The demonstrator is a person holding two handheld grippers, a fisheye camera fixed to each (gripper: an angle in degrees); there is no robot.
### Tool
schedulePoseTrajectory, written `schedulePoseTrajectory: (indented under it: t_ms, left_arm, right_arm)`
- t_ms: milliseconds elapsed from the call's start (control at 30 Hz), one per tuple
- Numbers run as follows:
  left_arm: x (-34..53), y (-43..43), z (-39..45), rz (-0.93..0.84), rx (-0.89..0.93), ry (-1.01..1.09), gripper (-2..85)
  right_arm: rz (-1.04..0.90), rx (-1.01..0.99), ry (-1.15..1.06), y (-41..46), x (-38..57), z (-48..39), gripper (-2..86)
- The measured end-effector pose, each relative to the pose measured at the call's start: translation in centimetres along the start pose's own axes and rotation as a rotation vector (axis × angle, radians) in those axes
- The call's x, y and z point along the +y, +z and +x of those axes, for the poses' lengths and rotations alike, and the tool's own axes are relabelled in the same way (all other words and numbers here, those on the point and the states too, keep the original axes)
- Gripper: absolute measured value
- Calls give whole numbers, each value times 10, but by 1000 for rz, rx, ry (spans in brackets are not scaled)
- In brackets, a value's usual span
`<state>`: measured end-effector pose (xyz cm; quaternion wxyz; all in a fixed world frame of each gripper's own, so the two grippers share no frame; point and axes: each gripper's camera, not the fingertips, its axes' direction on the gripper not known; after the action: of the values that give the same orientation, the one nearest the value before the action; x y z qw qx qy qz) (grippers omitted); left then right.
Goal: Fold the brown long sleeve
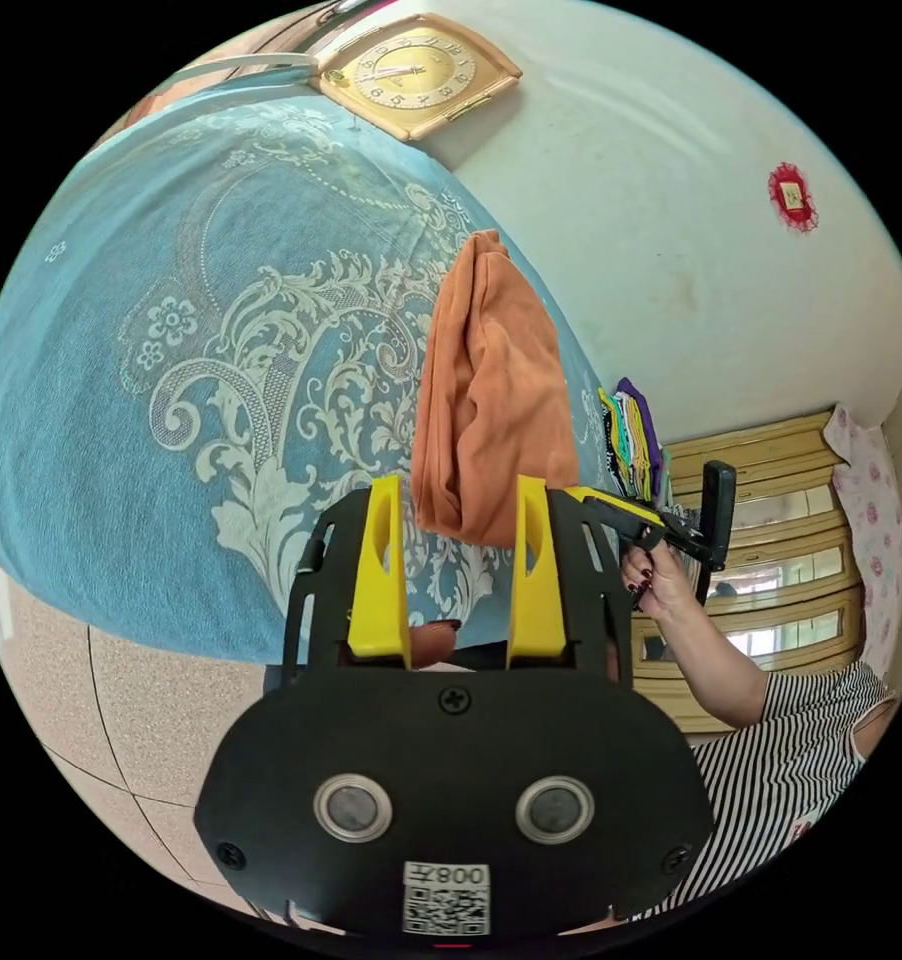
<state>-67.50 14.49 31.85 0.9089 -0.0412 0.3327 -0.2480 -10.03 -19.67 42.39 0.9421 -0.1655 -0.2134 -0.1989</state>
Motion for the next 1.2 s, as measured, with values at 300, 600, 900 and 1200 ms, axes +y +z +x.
schedulePoseTrajectory:
  t_ms: [300,600,900,1200]
  left_arm:
    - [-57,41,-22,-123,30,51,156]
    - [-93,65,-39,-166,160,41,148]
    - [-126,95,-37,-232,222,33,138]
    - [-152,126,-19,-232,251,18,84]
  right_arm:
    - [105,-310,197,-10,56,105,74]
    - [142,-531,436,22,130,222,129]
    - [144,-751,523,66,165,295,136]
    - [153,-874,553,83,186,352,133]
